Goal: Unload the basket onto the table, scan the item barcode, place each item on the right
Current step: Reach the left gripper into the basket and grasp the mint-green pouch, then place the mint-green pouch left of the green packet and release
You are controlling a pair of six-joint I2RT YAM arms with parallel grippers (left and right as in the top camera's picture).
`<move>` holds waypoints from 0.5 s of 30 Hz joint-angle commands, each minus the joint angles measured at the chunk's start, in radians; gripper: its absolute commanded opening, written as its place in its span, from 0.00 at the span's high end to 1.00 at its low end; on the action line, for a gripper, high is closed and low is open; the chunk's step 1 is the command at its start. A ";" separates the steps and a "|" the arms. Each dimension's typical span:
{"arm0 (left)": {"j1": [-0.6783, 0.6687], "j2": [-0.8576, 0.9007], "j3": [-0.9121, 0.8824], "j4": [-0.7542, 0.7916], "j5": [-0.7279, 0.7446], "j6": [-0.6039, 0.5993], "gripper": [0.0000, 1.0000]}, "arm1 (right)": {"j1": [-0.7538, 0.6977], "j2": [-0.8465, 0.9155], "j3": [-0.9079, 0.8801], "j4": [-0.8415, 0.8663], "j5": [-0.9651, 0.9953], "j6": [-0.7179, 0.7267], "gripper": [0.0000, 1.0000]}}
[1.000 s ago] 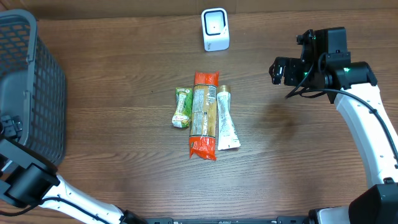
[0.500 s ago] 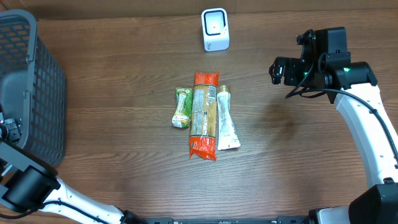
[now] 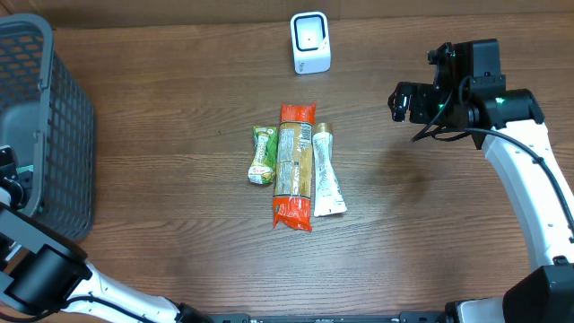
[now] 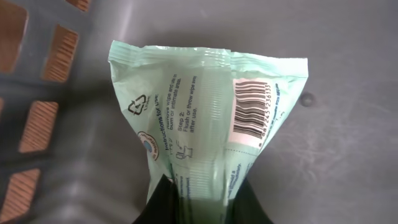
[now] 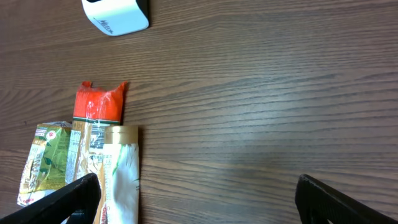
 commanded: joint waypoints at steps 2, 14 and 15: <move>-0.018 0.106 -0.064 -0.092 0.064 -0.169 0.96 | 0.005 -0.003 0.025 0.012 -0.005 0.003 0.00; -0.134 -0.072 0.533 -0.476 0.066 -0.438 0.96 | 0.005 -0.003 0.025 0.021 -0.006 0.003 0.00; -0.149 -0.097 0.587 -0.497 0.066 -0.446 0.96 | 0.005 -0.003 0.025 0.019 -0.006 0.003 0.00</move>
